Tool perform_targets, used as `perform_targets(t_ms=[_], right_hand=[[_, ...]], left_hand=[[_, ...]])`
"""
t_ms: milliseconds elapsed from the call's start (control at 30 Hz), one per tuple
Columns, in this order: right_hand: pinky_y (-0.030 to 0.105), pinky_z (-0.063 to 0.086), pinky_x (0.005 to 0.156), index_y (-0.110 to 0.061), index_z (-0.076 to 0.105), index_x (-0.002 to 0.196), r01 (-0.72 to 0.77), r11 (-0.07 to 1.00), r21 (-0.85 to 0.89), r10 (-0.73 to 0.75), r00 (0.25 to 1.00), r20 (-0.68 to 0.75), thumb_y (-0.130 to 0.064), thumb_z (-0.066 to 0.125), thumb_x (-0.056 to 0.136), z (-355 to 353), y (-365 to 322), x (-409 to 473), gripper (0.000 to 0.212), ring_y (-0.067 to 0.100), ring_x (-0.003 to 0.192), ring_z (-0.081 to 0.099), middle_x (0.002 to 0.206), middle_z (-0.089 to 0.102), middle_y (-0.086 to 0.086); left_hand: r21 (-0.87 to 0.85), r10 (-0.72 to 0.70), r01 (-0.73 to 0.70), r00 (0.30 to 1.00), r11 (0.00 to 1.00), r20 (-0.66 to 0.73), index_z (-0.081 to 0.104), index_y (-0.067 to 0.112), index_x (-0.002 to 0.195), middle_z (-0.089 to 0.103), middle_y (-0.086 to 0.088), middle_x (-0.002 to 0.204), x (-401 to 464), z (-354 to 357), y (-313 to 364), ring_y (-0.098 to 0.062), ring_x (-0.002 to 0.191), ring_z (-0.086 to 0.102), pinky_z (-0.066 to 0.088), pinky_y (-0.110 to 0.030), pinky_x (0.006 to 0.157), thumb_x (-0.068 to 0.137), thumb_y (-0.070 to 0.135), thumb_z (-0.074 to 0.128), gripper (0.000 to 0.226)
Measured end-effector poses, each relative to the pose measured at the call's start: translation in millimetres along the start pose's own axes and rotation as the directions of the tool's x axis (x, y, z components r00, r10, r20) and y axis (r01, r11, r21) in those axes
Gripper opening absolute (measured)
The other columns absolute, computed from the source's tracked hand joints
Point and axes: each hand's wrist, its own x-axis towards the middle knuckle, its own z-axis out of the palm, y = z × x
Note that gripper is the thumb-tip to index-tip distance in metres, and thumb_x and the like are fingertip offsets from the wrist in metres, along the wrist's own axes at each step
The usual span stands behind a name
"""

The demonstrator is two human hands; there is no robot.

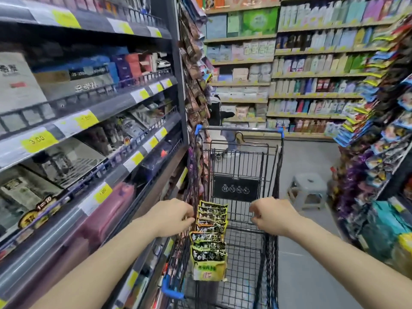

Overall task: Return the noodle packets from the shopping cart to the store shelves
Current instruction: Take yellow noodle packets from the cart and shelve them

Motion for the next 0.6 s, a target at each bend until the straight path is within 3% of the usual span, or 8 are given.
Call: perform_targets(t_ms=[100, 267, 433, 600], right_hand=[[0.035, 0.047, 0.088, -0.021, 0.058, 0.118, 0.016, 1.0, 0.003, -0.016, 0.999, 0.049, -0.034, 0.046, 0.091, 17.2, 4.9, 40.4, 0.032, 0.025, 0.107, 0.061, 0.116, 0.065, 0.001], [0.036, 0.051, 0.086, -0.02, 0.058, 0.101, 0.022, 0.998, 0.055, -0.029, 0.991, 0.133, -0.027, 0.046, 0.091, 53.8, 6.5, 90.2, 0.017, 0.023, 0.101, 0.061, 0.111, 0.066, 0.001], [0.041, 0.051, 0.092, -0.02, 0.057, 0.121, -0.044, 0.989, 0.142, 0.013, 0.977, 0.213, -0.029, 0.047, 0.091, 108.8, 7.1, 131.2, 0.033, 0.02, 0.106, 0.062, 0.117, 0.065, -0.001], [0.038, 0.053, 0.089, -0.017, 0.059, 0.114, -0.142, 0.973, 0.183, 0.076, 0.941, 0.328, -0.028, 0.052, 0.09, 181.1, 8.1, 165.3, 0.027, 0.022, 0.097, 0.063, 0.111, 0.065, 0.002]], left_hand=[[-0.024, 0.0, 0.0, 1.0, 1.0, 0.013, 0.061, 0.02, 0.11, 0.065, 0.003, 0.11, 31.1, 17.9, -17.3, -0.017, 0.099, 0.059, 0.047, -0.032, 0.079, 0.096, 0.035, 0.041, 0.029], [-0.039, 0.034, -0.032, 0.998, 0.999, 0.059, 0.06, 0.021, 0.114, 0.065, 0.002, 0.113, 65.3, 57.3, -43.9, -0.019, 0.102, 0.06, 0.049, -0.035, 0.086, 0.095, 0.033, 0.039, 0.031], [-0.037, 0.086, -0.083, 0.991, 0.996, 0.105, 0.06, 0.017, 0.108, 0.065, 0.001, 0.108, 97.4, 106.3, -67.4, -0.019, 0.099, 0.061, 0.051, -0.037, 0.085, 0.095, 0.033, 0.038, 0.03], [-0.11, 0.154, -0.141, 0.981, 0.984, 0.12, 0.059, 0.019, 0.116, 0.063, 0.002, 0.116, 120.8, 162.4, -84.3, -0.02, 0.106, 0.06, 0.049, -0.036, 0.089, 0.097, 0.031, 0.037, 0.032]])
